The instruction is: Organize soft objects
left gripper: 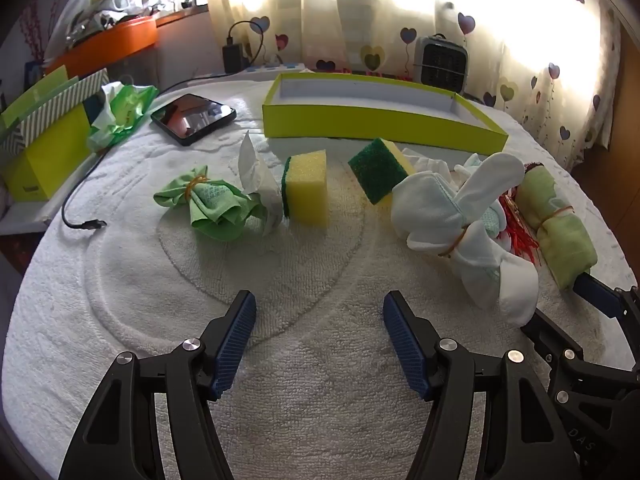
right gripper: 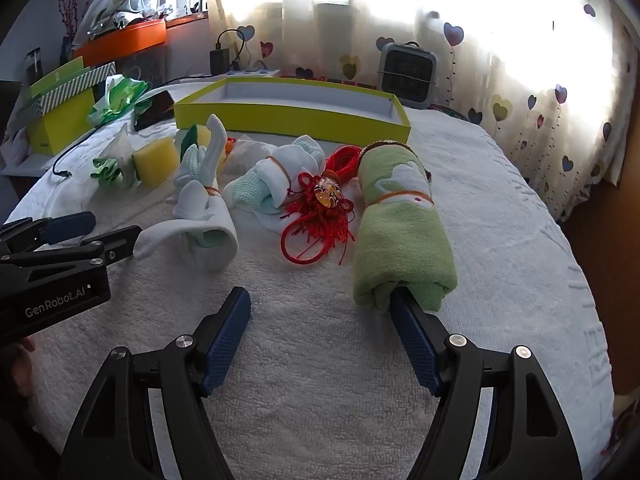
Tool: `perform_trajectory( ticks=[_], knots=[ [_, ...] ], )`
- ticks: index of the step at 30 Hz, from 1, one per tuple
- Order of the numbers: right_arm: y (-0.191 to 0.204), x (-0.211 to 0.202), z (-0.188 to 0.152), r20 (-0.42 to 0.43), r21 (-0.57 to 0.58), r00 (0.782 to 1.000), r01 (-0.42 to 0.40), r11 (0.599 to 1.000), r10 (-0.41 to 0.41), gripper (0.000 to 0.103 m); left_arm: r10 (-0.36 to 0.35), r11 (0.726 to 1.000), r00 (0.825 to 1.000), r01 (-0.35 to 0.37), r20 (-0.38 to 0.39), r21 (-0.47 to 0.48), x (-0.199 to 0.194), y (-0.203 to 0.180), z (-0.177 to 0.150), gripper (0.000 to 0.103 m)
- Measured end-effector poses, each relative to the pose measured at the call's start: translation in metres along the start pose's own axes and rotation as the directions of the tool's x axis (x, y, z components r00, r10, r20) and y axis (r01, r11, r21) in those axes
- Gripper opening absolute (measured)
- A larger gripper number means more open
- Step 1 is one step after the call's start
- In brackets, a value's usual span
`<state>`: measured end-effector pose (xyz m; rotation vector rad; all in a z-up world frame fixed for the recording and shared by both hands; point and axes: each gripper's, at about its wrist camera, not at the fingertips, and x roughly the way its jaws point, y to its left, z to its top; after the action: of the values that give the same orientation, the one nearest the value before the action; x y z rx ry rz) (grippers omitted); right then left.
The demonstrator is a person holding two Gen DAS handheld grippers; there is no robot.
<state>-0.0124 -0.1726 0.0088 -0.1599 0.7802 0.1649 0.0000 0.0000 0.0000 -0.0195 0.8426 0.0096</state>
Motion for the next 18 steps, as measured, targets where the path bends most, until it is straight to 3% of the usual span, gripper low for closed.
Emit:
perform_trajectory(
  ticks=[18],
  knots=[
    [-0.0005,0.0005,-0.0005,-0.002,0.003,1.0,-0.003,1.0,0.003,0.073,0.0,1.0,1.0,0.0,0.001,0.0,0.0,0.0,0.0,0.065]
  ],
)
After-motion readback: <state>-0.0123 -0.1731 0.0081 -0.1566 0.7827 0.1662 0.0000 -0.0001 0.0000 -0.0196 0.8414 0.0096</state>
